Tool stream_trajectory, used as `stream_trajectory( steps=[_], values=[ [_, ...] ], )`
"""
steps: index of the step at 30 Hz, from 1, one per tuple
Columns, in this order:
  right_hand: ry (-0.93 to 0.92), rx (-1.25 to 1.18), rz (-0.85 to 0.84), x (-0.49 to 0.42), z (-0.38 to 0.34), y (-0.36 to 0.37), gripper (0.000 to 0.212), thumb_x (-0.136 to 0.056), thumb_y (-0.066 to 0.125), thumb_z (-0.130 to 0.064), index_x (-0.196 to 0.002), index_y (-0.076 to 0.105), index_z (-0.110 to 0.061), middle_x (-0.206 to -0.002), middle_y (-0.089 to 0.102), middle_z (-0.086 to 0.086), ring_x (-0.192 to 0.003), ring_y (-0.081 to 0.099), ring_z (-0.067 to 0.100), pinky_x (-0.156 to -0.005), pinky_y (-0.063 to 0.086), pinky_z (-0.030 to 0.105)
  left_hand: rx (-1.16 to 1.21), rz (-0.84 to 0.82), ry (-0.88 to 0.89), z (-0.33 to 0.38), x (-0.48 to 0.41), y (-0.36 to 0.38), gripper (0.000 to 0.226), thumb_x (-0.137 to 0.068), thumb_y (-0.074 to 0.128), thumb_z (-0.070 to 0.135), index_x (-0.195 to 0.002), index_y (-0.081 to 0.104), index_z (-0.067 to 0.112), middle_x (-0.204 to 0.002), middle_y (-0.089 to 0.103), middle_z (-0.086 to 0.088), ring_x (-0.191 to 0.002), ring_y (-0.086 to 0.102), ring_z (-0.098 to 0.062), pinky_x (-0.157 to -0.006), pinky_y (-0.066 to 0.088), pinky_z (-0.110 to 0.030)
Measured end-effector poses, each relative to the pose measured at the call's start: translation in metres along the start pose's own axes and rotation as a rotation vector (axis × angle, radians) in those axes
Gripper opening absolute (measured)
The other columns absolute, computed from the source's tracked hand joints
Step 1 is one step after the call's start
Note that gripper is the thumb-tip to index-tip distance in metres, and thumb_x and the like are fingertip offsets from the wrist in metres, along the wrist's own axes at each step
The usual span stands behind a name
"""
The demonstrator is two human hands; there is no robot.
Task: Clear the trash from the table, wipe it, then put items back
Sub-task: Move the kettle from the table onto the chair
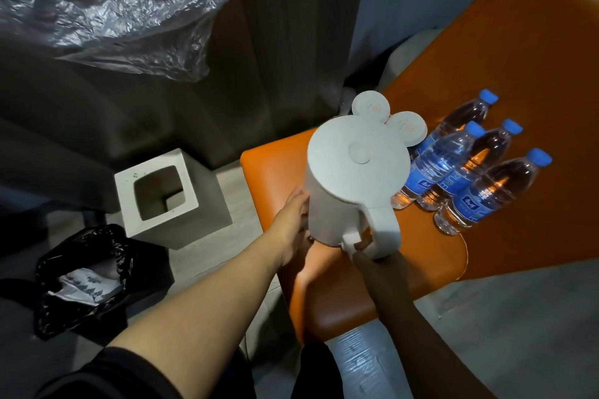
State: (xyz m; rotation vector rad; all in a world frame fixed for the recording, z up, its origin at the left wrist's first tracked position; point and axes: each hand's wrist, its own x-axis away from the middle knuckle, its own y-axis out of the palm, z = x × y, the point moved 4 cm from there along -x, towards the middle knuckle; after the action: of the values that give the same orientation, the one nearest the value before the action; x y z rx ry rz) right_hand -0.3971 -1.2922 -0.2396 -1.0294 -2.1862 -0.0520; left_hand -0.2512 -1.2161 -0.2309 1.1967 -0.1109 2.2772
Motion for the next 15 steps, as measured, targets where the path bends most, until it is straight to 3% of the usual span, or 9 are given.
stream_trajectory(
  steps=[2,4,7,12,15],
  values=[
    [-0.023,0.049,-0.006,0.002,0.007,0.003,0.024,-0.080,0.067,0.004,-0.103,0.061,0.004,-0.089,0.062,0.014,-0.086,0.058,0.025,-0.063,0.043,0.021,0.037,0.029,-0.037,-0.003,0.003,-0.006,0.033,-0.098,0.039,0.047,-0.127,0.045,0.032,-0.130,0.052,0.005,-0.118,0.049,-0.020,-0.102,0.037,-0.037],
    [0.004,0.039,-0.007,0.005,0.018,0.005,0.027,-0.079,0.067,0.006,-0.105,0.059,0.004,-0.094,0.062,0.015,-0.093,0.058,0.029,-0.073,0.046,0.030,0.028,0.024,-0.063,-0.006,0.005,-0.011,0.045,-0.097,0.040,0.049,-0.136,0.042,0.027,-0.142,0.047,0.002,-0.130,0.043,-0.024,-0.112,0.032,-0.044],
    [0.041,-0.003,-0.002,0.005,0.028,0.004,0.027,-0.080,0.066,0.005,-0.106,0.058,0.003,-0.100,0.061,0.017,-0.099,0.057,0.031,-0.087,0.045,0.044,0.005,0.014,-0.070,-0.006,0.009,-0.011,0.048,-0.098,0.039,0.048,-0.140,0.038,0.027,-0.146,0.044,0.002,-0.134,0.041,-0.025,-0.114,0.029,-0.046],
    [0.038,0.023,0.013,0.005,0.028,0.005,0.037,-0.080,0.070,0.000,-0.114,0.057,0.007,-0.107,0.063,0.021,-0.103,0.058,0.034,-0.091,0.047,0.044,-0.004,0.022,-0.055,-0.005,0.014,-0.008,0.047,-0.099,0.039,0.043,-0.143,0.034,0.029,-0.144,0.045,0.001,-0.133,0.042,-0.025,-0.112,0.031,-0.045],
    [0.050,0.073,0.001,0.008,0.026,0.001,0.042,-0.076,0.075,-0.007,-0.114,0.059,0.005,-0.107,0.065,0.021,-0.103,0.061,0.033,-0.077,0.046,0.032,-0.012,0.027,-0.052,0.000,0.021,-0.007,0.043,-0.099,0.042,0.041,-0.140,0.039,0.030,-0.137,0.050,0.001,-0.126,0.046,-0.026,-0.103,0.039,-0.041]
  ],
)
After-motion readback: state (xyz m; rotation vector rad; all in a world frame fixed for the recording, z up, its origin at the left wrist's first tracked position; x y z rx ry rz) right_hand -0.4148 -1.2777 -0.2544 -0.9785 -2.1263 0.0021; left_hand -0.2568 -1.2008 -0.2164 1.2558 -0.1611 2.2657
